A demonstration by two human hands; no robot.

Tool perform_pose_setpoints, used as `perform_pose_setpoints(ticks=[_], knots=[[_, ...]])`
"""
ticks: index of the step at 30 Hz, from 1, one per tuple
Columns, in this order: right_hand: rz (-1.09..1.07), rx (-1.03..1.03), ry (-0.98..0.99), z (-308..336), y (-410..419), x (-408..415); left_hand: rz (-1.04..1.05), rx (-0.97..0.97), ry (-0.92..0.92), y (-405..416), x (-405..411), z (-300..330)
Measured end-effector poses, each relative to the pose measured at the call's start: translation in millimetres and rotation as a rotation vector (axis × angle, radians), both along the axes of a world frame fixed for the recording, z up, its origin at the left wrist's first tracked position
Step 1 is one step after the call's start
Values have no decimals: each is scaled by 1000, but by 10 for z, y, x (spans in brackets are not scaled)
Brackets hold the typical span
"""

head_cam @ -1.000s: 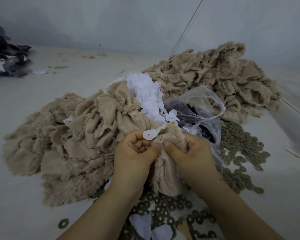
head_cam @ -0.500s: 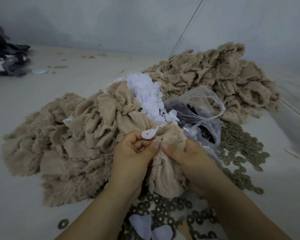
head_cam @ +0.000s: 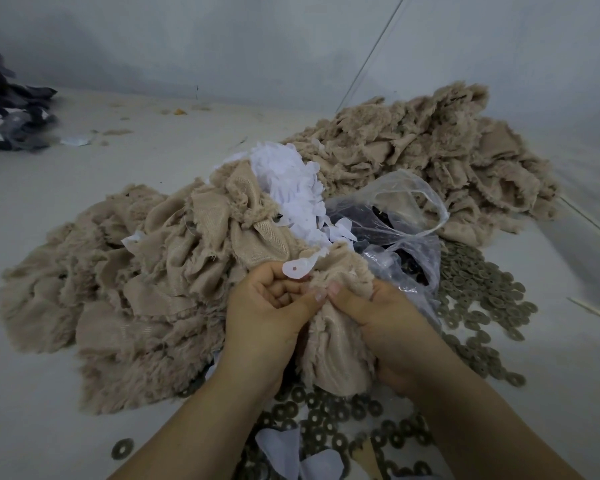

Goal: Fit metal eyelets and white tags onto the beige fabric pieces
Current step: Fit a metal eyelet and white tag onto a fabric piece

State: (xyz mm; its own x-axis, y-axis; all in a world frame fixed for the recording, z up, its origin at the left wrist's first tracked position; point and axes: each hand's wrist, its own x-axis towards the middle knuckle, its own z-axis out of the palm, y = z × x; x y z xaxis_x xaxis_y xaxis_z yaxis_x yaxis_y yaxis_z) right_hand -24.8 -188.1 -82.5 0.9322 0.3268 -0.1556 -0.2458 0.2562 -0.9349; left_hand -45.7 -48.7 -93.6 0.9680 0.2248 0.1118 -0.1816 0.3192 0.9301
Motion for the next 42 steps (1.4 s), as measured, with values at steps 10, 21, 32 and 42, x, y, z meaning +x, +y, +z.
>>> perform_pose_setpoints(ticks=[10,21,32,42], knots=[[105,117,108,77,-53,16,-62,-141,-12,35,25,15],[-143,-262,-316,87,-22,-35,-25,-64,20,34,37,-4],[-246,-366,-442,91,-1,-49,5,50,5,24,24,-9],[-245,-169,-332,64,16,-58,-61,-96,23,38,17,50]])
